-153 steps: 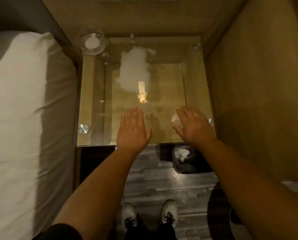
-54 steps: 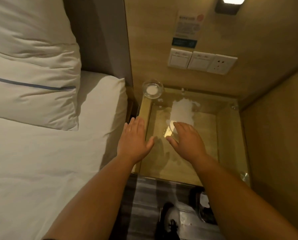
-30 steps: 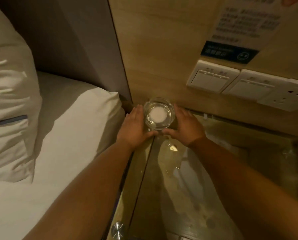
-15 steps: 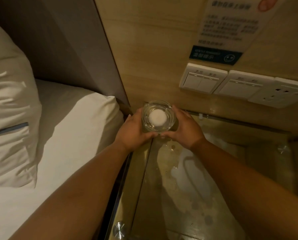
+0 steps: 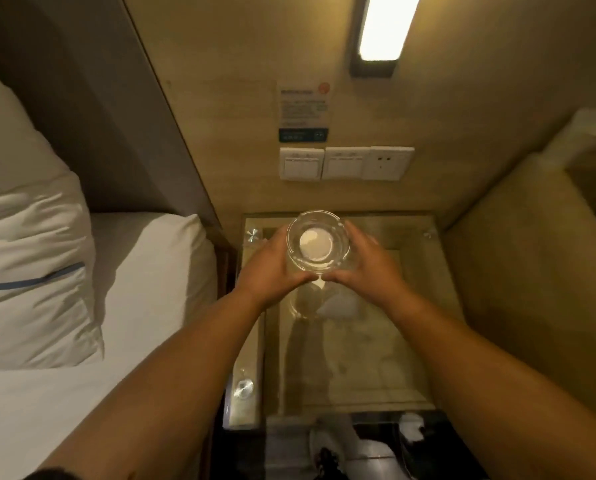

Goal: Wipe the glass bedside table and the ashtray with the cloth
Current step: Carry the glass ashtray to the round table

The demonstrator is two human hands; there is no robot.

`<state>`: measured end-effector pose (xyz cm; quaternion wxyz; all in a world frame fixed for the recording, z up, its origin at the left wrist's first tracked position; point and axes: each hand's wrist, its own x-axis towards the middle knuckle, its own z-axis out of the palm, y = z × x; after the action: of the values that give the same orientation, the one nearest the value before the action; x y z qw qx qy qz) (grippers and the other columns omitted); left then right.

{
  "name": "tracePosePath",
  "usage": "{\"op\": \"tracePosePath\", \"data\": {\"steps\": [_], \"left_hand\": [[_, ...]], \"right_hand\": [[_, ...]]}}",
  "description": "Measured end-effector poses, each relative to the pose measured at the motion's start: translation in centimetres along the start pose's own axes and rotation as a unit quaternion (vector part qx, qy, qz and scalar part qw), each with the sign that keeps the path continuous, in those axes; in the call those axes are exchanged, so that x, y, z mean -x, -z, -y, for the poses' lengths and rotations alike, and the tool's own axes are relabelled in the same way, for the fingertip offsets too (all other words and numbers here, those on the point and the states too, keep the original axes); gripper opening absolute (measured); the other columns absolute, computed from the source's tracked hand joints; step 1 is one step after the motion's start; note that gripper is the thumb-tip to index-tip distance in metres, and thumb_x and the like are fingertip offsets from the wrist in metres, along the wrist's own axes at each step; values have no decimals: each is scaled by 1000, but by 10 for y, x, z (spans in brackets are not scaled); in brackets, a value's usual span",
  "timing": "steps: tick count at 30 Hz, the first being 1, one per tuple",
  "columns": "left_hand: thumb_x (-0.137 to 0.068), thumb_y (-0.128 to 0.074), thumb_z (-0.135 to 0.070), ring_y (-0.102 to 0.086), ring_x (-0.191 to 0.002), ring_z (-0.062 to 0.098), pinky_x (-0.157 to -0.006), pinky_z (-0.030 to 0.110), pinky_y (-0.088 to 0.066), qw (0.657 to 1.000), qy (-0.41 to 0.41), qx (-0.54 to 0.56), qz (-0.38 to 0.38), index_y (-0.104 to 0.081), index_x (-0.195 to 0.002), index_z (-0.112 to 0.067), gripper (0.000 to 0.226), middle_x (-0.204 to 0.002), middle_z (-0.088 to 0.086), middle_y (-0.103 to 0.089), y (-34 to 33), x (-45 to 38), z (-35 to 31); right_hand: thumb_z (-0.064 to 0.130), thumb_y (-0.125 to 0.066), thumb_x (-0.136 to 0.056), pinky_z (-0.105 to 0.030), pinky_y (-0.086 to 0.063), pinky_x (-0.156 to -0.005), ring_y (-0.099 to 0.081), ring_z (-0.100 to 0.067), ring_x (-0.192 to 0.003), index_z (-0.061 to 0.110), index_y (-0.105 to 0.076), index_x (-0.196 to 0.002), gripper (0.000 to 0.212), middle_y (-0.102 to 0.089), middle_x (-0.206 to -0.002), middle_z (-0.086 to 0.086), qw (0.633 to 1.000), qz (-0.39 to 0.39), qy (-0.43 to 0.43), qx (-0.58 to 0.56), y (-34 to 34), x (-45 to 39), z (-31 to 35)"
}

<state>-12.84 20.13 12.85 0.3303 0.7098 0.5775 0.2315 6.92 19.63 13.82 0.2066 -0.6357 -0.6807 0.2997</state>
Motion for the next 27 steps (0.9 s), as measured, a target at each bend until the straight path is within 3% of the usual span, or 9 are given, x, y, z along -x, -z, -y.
{"op": "tracePosePath", "data": {"steps": [4, 8, 13, 16, 18, 21, 24, 27], "left_hand": [[-66, -81, -52, -47, -127, 20, -99, 43, -45, 998, -48, -28, 35, -28, -144, -33, 96, -142, -7, -49, -16, 26, -50], [-67, -83, -47, -51, -124, 20, -95, 32, -44, 990, -112, -27, 77, -31, -144, -27, 95, -140, -2, -52, -46, 46, -109], [-65, -81, -56, -51, -124, 18, -97, 36, -46, 974, -185, -16, 128, -33, -143, -28, 95, -139, -5, -52, -100, 73, -195], [-63, -80, -61, -51, -122, 13, -94, 26, -43, 959, -220, 12, 179, -33, -143, -31, 98, -136, -8, -53, -141, 96, -248], [-59, -77, -69, -54, -116, 7, -96, 31, -47, 948, -242, 35, 205, -39, -134, -35, 91, -128, -14, -56, -170, 118, -288], [-65, -76, -64, -50, -114, 0, -103, 31, -42, 928, -276, 30, 247, -41, -123, -39, 72, -126, -19, -52, -222, 150, -340], [-67, -75, -65, -48, -125, 14, -104, 39, -43, 917, -300, -29, 262, -28, -144, -32, 96, -141, -6, -47, -281, 179, -381], [-67, -80, -54, -47, -126, 19, -103, 40, -42, 901, -321, -31, 291, -28, -142, -32, 94, -139, -6, -49, -334, 216, -417]], "right_hand": [[45, -87, -59, -34, -35, -106, -37, -21, -136, 18, -29, -148, 110, -43, -148, -2, 998, -58, -38, 8, 35, 64, -11], [50, -85, -62, -38, -36, -109, -34, -19, -139, 19, -24, -150, 112, -38, -151, -2, 991, -105, -87, 8, 76, 131, -34], [52, -82, -64, -36, -34, -108, -33, -18, -139, 27, -18, -152, 111, -34, -153, 0, 973, -163, -160, -4, 139, 224, -68], [51, -82, -64, -35, -37, -104, -40, -20, -134, 28, -26, -149, 105, -42, -148, -1, 960, -208, -186, -5, 176, 284, -92], [55, -82, -62, -32, -40, -100, -44, -20, -130, 29, -31, -145, 101, -47, -143, 2, 953, -234, -194, 10, 199, 326, -112], [52, -82, -65, -30, -29, -106, -33, -22, -138, 18, -25, -150, 108, -37, -152, -3, 940, -249, -232, 15, 226, 394, -143], [54, -79, -68, -30, -25, -111, -26, -19, -142, 17, -19, -152, 109, -30, -156, -1, 925, -274, -263, 17, 246, 463, -180], [60, -79, -65, -35, -29, -113, -31, -18, -139, 22, -22, -151, 110, -34, -154, 1, 908, -292, -299, 27, 263, 530, -213]]}}
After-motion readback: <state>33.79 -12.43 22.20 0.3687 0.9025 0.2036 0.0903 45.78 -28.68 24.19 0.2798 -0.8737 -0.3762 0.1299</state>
